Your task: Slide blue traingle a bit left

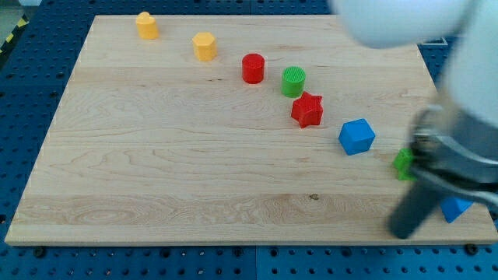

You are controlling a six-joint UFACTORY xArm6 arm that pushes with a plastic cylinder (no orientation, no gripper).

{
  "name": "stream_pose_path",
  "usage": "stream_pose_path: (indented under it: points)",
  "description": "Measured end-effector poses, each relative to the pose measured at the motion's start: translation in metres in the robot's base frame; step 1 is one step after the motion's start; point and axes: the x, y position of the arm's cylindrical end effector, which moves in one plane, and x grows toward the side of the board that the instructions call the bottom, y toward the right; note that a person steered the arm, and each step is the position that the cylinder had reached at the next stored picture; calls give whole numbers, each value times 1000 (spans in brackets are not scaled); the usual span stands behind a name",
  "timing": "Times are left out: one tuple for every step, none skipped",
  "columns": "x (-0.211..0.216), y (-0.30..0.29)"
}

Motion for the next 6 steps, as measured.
stream_pose_path:
  points:
    - [-1,106]
    - [-21,130]
    - [-52,92]
    - [-61,60]
    - [-71,57]
    - [-125,35]
